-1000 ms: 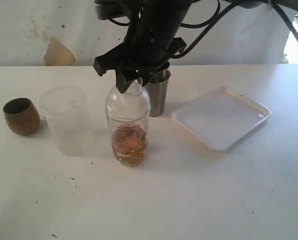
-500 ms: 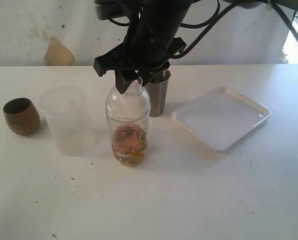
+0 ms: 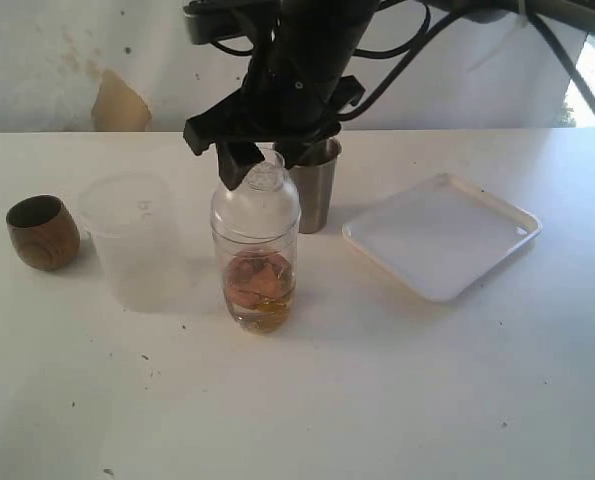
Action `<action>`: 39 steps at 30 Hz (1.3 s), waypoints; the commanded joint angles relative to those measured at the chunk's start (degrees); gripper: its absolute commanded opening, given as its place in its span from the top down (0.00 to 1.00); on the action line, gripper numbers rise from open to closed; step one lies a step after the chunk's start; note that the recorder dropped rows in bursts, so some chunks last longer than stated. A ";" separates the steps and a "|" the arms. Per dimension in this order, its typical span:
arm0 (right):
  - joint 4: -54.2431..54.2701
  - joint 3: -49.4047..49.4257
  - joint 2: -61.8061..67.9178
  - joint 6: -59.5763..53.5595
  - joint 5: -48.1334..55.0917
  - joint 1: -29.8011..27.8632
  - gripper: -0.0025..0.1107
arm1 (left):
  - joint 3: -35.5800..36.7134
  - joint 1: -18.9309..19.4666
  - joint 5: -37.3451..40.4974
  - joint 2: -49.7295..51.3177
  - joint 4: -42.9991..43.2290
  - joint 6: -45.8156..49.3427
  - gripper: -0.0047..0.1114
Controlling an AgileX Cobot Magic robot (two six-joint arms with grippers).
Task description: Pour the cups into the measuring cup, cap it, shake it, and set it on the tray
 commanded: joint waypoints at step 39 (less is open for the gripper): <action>2.85 -3.09 -1.06 -2.10 0.93 -0.14 0.98 | 0.37 0.06 -0.57 -0.29 -0.35 -0.10 0.95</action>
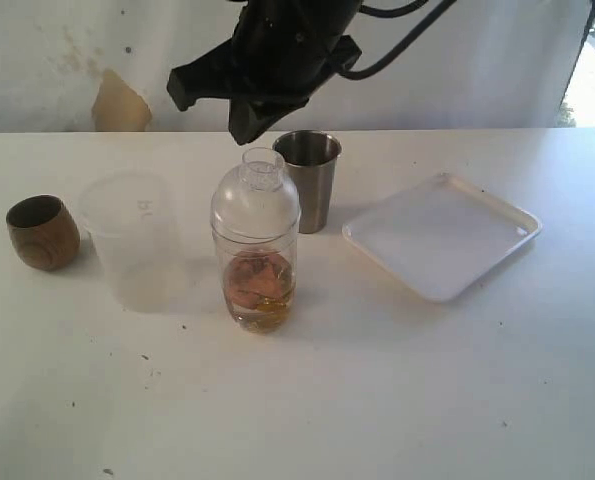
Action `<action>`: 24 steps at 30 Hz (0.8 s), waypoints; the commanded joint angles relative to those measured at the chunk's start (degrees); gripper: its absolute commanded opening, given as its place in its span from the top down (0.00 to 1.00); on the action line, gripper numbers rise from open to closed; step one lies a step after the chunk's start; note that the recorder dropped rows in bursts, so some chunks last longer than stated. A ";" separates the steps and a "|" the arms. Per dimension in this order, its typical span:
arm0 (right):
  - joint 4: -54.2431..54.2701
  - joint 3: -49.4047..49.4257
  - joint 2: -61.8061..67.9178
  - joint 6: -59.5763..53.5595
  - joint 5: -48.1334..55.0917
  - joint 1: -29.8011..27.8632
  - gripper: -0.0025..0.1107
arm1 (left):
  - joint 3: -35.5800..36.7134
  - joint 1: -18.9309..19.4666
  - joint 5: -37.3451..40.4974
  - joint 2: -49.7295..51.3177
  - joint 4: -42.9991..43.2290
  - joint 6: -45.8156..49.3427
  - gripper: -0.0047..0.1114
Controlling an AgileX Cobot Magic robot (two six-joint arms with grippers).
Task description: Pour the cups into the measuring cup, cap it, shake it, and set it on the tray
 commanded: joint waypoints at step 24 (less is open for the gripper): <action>2.70 0.24 2.69 -1.48 1.65 -0.14 0.98 | 0.37 0.06 -0.57 -0.29 -0.35 -0.10 0.95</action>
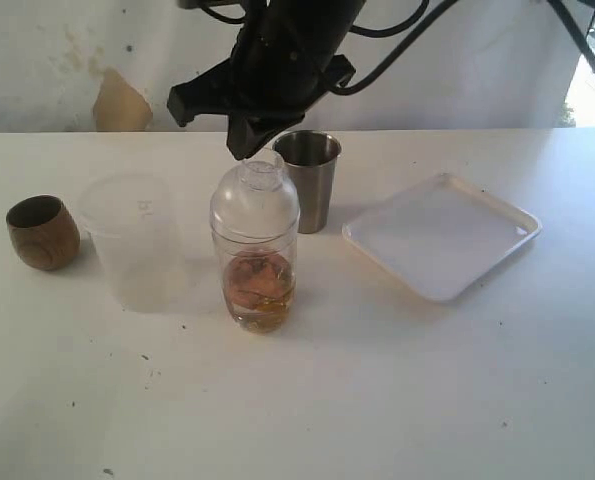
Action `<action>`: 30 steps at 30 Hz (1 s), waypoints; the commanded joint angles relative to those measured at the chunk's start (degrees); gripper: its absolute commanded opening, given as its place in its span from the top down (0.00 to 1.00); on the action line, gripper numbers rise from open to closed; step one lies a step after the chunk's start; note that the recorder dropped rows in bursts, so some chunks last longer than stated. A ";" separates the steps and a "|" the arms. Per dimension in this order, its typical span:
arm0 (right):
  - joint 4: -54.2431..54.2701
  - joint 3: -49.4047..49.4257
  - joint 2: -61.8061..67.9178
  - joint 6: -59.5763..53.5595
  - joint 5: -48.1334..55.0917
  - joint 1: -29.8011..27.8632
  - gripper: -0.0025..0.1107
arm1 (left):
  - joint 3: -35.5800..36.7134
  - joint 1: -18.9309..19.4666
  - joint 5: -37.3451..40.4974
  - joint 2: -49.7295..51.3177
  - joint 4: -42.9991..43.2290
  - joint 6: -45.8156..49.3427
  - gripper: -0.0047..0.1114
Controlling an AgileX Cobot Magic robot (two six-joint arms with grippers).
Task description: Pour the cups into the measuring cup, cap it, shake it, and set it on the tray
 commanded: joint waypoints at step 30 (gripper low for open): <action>-3.86 0.25 -0.93 0.65 0.61 -0.14 0.98 | 0.37 0.06 -0.57 -0.29 -0.35 -0.10 0.95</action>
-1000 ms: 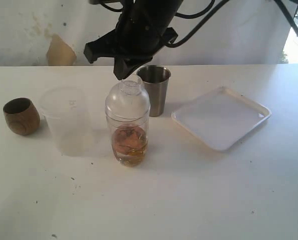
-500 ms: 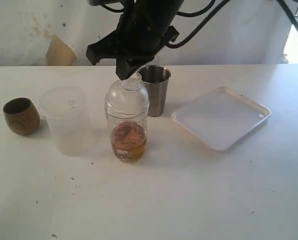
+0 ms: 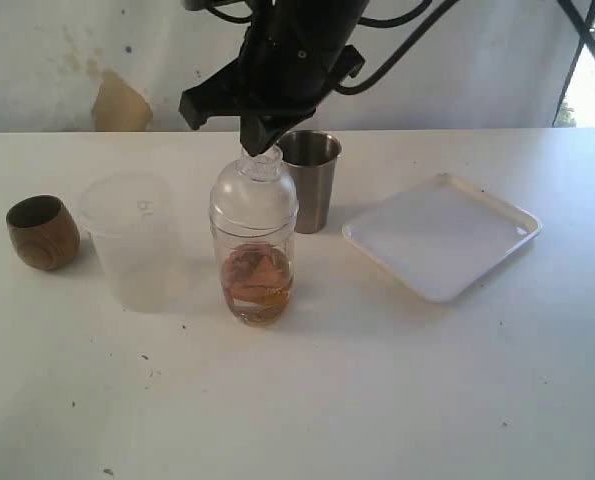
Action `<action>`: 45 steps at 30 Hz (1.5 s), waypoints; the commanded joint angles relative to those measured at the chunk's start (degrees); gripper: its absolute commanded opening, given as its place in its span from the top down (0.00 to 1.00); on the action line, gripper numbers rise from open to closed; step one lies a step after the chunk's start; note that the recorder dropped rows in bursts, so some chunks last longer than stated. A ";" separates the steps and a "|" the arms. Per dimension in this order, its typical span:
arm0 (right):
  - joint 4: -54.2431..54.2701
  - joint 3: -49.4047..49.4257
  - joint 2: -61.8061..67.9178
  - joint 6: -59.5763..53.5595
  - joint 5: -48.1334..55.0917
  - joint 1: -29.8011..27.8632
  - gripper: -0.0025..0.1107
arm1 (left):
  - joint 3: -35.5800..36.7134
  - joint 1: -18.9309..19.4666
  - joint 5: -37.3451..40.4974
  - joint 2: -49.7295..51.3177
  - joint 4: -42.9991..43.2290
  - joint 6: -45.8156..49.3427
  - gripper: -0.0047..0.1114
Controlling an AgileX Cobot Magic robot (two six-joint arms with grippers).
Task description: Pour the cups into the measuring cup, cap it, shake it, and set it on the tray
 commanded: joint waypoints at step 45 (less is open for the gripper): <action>0.22 0.14 2.37 0.86 1.62 -0.14 0.98 | 0.37 0.06 -0.57 -0.29 -0.35 -0.10 0.95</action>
